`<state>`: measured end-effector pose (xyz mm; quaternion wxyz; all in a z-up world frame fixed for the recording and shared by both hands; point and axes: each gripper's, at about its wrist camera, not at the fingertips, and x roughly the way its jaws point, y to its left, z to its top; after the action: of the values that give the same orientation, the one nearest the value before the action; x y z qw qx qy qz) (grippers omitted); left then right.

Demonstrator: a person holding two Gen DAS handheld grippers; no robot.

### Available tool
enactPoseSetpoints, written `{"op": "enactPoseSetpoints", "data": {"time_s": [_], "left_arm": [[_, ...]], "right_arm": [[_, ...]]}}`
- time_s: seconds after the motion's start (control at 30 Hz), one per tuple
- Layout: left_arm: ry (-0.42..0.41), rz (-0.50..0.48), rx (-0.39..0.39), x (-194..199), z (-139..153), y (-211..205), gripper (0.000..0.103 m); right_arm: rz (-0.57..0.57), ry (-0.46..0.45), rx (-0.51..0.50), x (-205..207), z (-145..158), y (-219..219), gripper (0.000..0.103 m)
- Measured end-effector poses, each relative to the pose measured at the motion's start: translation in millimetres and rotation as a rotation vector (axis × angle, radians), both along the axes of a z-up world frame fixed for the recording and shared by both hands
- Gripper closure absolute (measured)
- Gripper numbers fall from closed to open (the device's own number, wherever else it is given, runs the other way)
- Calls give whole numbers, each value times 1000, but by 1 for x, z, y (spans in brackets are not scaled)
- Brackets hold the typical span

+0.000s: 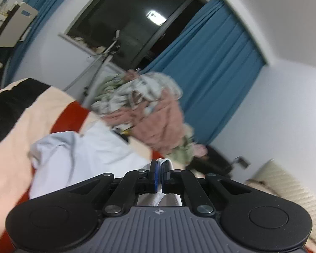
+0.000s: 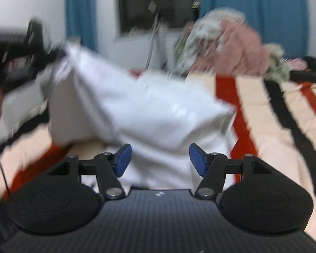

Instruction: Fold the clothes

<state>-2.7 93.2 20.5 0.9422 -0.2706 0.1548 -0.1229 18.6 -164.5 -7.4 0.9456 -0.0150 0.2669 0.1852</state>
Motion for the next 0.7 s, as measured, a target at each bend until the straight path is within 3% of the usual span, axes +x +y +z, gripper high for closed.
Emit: {"op": "enactPoseSetpoints", "data": {"time_s": [0.07, 0.2, 0.27, 0.37, 0.43, 0.57, 0.7], "left_arm": [[48, 20, 34, 19, -3, 0, 100], [134, 38, 123, 66, -13, -7, 100], [163, 31, 160, 93, -20, -11, 100], [197, 7, 176, 124, -35, -14, 100], [221, 1, 180, 139, -48, -15, 98], [289, -1, 201, 160, -71, -13, 97], [345, -6, 202, 173, -87, -7, 94]], "right_arm": [[11, 80, -68, 13, -13, 5, 40], [-28, 67, -215, 30, -29, 10, 46], [-76, 24, -179, 38, -23, 0, 62], [-161, -49, -47, 44, -11, -25, 62], [-219, -78, -15, 58, -10, -38, 62], [-303, -10, 61, 81, -25, -60, 60], [-227, -42, 77, 66, -17, -49, 60]]}}
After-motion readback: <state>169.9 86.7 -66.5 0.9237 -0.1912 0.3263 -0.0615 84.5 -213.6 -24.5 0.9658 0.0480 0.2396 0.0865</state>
